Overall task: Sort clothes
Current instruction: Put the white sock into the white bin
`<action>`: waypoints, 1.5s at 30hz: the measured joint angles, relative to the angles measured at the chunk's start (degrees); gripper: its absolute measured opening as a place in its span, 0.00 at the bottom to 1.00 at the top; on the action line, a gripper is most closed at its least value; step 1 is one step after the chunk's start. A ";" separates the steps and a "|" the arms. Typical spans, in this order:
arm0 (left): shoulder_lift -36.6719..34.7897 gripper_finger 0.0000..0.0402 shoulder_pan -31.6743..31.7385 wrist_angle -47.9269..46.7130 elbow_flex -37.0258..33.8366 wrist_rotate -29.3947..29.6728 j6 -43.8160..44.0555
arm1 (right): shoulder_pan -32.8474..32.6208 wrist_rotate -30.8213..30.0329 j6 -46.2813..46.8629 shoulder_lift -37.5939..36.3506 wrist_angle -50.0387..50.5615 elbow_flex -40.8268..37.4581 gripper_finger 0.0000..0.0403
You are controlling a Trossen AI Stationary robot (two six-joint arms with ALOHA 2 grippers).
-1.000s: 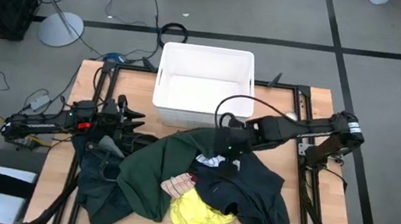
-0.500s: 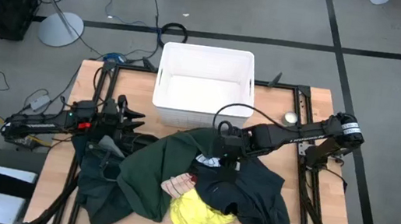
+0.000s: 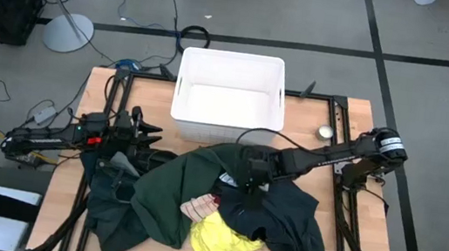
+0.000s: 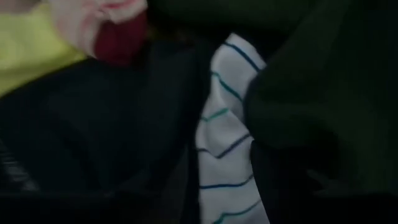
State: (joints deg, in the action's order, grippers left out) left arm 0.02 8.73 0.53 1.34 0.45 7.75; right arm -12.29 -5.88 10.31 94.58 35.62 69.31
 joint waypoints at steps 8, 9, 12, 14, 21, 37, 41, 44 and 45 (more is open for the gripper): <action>0.00 0.34 0.01 0.00 0.00 0.00 0.00 | 0.74 -0.99 -0.01 -0.02 -0.47 -2.83 0.39; 0.00 0.34 0.00 -0.01 0.00 0.00 0.02 | 0.74 -0.99 0.01 -0.02 -0.53 -2.91 0.38; 0.01 0.34 0.02 -0.01 0.00 -0.02 0.02 | 0.76 -1.02 0.56 -0.02 -0.87 -3.18 0.29; 0.01 0.34 0.00 0.01 0.00 -0.02 0.00 | 0.72 -1.04 1.56 -0.02 -0.92 -3.15 0.18; -0.01 0.34 0.02 -0.01 0.00 0.00 0.00 | 0.37 -1.25 4.20 -0.10 -0.75 0.55 0.03; -0.01 0.34 0.00 -0.01 0.00 0.00 0.00 | 2.53 -13.57 -11.04 -0.46 0.69 28.06 0.01; 0.01 0.34 0.00 0.01 0.00 0.00 0.02 | 6.79 -14.13 -15.06 -0.46 0.22 32.03 0.01; 0.01 0.34 0.00 0.01 0.00 0.00 0.01 | 11.69 -13.69 -15.43 -0.46 0.38 32.71 0.01; 0.01 0.34 0.00 -0.01 0.00 0.00 0.00 | 13.76 -12.88 -15.41 -0.46 0.62 32.71 0.01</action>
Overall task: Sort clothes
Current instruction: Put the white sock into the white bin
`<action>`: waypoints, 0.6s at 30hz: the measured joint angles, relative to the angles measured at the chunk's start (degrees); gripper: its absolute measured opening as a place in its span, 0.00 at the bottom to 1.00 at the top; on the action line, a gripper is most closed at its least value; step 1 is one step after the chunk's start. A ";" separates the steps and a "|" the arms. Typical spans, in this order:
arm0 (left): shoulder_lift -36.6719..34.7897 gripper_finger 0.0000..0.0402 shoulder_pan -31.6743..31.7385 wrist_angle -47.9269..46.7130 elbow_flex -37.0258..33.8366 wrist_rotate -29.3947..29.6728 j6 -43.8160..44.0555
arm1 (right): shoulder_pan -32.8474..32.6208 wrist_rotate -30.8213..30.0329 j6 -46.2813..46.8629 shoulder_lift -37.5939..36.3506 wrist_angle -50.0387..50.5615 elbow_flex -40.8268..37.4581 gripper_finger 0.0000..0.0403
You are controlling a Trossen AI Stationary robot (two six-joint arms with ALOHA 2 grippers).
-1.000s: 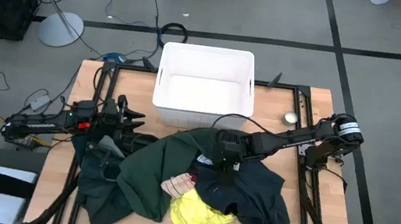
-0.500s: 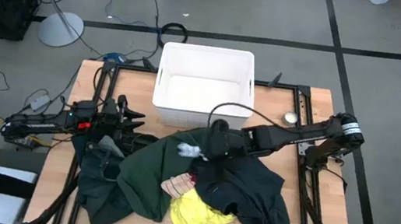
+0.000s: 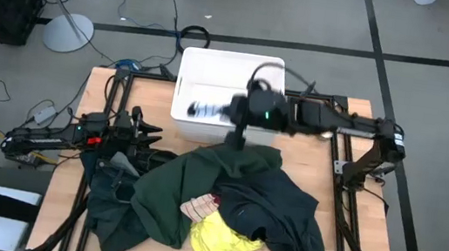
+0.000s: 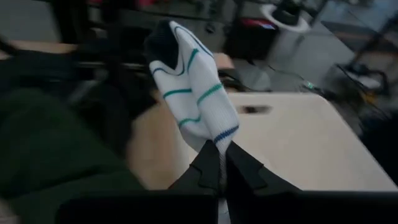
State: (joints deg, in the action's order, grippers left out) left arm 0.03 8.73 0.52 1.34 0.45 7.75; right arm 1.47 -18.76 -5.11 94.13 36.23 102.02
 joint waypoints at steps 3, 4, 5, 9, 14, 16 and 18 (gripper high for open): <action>-0.01 0.34 0.00 0.01 0.00 0.00 0.01 | 6.11 4.35 0.67 0.20 0.51 0.00 0.01; -0.01 0.34 0.00 0.02 0.00 -0.02 0.01 | 8.07 5.73 1.07 0.33 0.37 0.00 0.01; -0.01 0.34 0.02 0.00 0.00 -0.01 0.01 | 9.79 6.44 1.70 0.41 0.47 0.00 0.01; -0.02 0.34 0.00 0.00 0.00 0.00 0.00 | 15.60 6.67 4.45 0.44 0.37 0.00 0.05; -0.02 0.34 0.00 0.00 0.00 0.00 0.01 | 20.89 6.93 3.88 0.44 1.54 0.00 0.16; 0.00 0.34 0.02 0.00 0.00 0.00 0.00 | 22.21 8.43 2.92 0.44 2.49 0.00 0.21; 0.00 0.34 0.02 0.01 0.00 -0.01 0.00 | 23.11 10.20 1.81 0.44 2.74 0.00 0.25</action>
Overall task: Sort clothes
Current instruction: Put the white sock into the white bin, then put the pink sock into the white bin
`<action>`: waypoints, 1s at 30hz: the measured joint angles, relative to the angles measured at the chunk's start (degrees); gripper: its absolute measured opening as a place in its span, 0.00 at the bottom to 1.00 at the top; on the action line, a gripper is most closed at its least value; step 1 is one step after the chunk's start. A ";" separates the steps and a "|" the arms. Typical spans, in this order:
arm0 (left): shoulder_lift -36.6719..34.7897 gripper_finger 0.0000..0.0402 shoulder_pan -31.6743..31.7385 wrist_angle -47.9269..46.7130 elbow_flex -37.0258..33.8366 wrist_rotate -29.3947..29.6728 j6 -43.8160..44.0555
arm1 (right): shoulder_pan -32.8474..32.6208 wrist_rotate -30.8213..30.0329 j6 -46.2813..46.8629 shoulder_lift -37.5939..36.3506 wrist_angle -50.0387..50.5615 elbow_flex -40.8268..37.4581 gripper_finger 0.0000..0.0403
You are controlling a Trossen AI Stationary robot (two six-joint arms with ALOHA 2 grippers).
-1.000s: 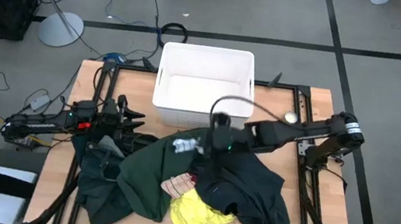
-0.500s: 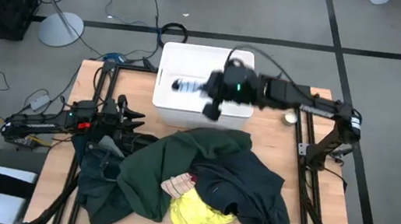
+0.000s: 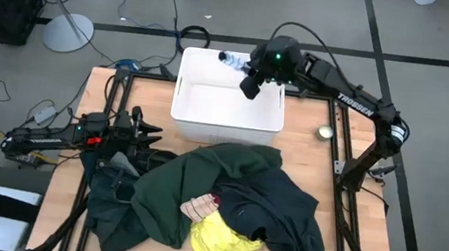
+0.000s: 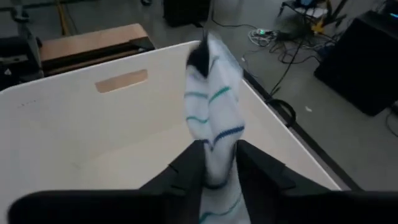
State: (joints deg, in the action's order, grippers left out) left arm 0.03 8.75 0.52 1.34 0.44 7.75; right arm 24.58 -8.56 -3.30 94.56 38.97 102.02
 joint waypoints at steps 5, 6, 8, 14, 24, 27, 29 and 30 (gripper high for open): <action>0.00 0.34 -0.01 0.00 0.00 0.01 0.00 | 0.85 0.75 -1.79 0.00 0.33 0.00 0.35; 0.00 0.34 -0.01 -0.01 0.00 0.01 0.02 | 0.85 0.75 -1.79 0.00 0.34 0.00 0.37; 0.00 0.34 0.00 -0.01 0.00 -0.01 0.00 | 0.82 0.78 -1.31 0.00 0.79 0.00 0.39; -0.02 0.34 -0.02 0.01 0.00 -0.01 0.02 | -1.70 0.90 2.31 0.00 6.75 0.00 0.42; -0.01 0.34 -0.02 0.01 0.00 0.00 0.00 | -15.10 6.03 15.10 -0.50 11.92 0.00 0.42; 0.00 0.34 -0.01 0.00 0.00 0.00 0.00 | -21.17 4.30 18.35 -0.50 9.57 0.00 0.42; -0.02 0.34 -0.02 0.01 0.00 0.01 0.00 | -25.03 3.43 20.01 -0.38 7.90 0.00 0.41; 0.00 0.34 0.00 0.00 0.00 -0.01 0.01 | -26.91 2.92 20.94 -0.31 7.53 0.00 0.41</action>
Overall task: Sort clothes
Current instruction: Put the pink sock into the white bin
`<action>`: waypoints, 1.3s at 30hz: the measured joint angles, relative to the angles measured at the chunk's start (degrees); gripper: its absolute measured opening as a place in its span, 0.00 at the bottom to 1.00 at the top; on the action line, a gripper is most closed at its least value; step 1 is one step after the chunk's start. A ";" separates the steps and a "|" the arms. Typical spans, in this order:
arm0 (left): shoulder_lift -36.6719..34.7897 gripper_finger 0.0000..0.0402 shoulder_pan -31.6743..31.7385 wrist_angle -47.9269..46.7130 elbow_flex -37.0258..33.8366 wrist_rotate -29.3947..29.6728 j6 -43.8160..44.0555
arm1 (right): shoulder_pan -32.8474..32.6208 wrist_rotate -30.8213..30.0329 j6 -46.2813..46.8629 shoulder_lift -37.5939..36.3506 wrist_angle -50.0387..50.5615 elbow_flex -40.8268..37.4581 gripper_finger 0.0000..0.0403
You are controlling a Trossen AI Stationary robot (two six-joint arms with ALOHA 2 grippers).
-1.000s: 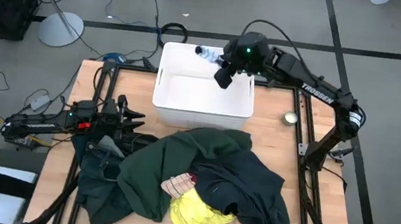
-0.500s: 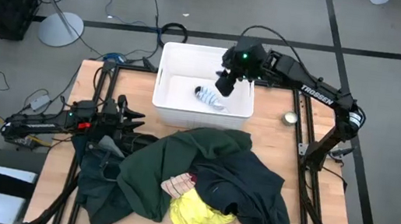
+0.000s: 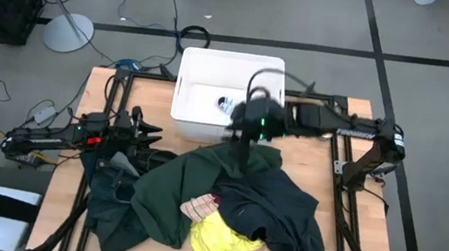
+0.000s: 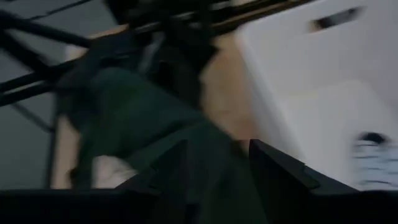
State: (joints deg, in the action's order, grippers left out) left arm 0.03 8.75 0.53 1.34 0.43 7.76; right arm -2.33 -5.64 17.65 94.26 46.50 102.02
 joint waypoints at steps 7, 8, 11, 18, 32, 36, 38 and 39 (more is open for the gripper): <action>-0.02 0.34 -0.01 0.02 0.00 0.02 0.00 | -9.68 -4.66 5.59 2.62 0.20 0.00 0.41; -0.02 0.34 0.00 0.01 0.00 0.02 -0.01 | -10.65 -4.67 6.08 3.30 0.17 0.00 0.41; -0.01 0.34 -0.02 0.01 0.00 0.01 -0.01 | -12.72 -4.67 6.23 6.24 -0.35 0.00 0.41; 0.00 0.34 0.00 -0.01 0.00 0.02 -0.01 | -14.67 -2.44 4.62 14.67 -1.36 0.00 0.41; 0.00 0.34 -0.02 0.01 0.00 0.02 -0.01 | -15.19 3.75 -15.73 26.34 -4.86 0.00 0.40; -0.02 0.34 0.00 0.01 0.00 0.01 -0.01 | -15.11 1.66 -16.78 27.69 -4.76 -0.02 0.34; -0.01 0.34 -0.01 0.01 0.00 0.01 -0.01 | -14.97 0.97 -16.80 27.63 -5.10 0.00 0.25; 0.00 0.34 0.00 0.01 0.00 0.02 -0.01 | -14.91 0.77 -16.73 27.43 -5.24 0.00 0.19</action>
State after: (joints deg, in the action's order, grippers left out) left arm 0.03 8.75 0.54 1.34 0.45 7.75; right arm -17.24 -4.87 0.91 121.69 41.26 102.02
